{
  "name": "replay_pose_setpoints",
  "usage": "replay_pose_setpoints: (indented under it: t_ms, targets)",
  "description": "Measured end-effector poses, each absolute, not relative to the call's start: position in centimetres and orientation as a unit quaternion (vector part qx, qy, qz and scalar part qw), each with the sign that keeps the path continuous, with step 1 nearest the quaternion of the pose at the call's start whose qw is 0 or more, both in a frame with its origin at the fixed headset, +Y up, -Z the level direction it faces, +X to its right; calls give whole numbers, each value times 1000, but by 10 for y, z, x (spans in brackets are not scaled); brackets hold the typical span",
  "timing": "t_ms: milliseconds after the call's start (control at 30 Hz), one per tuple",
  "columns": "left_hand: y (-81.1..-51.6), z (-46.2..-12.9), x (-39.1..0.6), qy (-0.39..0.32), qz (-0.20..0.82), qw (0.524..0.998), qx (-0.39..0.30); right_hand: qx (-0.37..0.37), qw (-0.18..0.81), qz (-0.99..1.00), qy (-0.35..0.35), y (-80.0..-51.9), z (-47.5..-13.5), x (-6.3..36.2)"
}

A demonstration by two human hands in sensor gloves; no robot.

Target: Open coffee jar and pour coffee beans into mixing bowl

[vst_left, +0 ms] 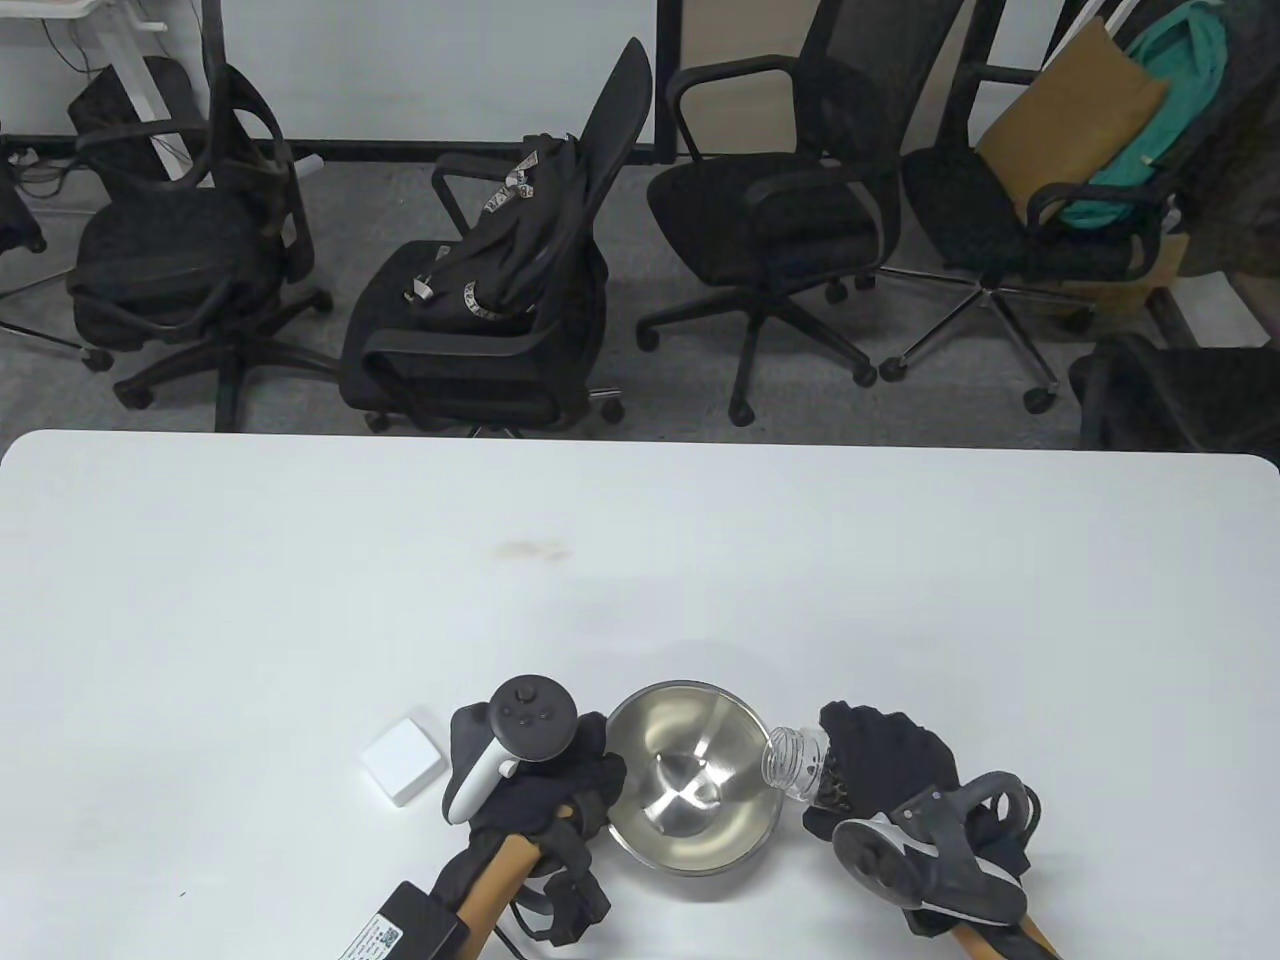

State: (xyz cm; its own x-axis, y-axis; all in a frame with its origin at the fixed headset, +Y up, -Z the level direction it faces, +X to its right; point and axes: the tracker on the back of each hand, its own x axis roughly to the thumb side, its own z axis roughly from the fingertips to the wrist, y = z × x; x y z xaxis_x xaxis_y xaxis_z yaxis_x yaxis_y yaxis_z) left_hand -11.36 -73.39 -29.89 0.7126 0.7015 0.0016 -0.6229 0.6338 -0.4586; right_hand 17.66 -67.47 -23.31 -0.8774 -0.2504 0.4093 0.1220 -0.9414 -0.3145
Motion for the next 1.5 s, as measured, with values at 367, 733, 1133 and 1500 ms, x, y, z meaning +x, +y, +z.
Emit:
replay_pose_setpoints:
  t_ms: [367,733,1133,1500]
  targets:
    - [-732,-296,-111,-101,358,903,-214,-246,200,-944,93,-670,-241,138]
    - [-733,-295,-109,-104,350,906,-214,-264,282,-920,70,-675,-245,102]
    - [-732,-295,-109,-108,355,904,-213,-274,325,-903,68,-679,-243,92]
    - [-732,-295,-111,-109,360,902,-212,-266,311,-908,83,-681,-243,95]
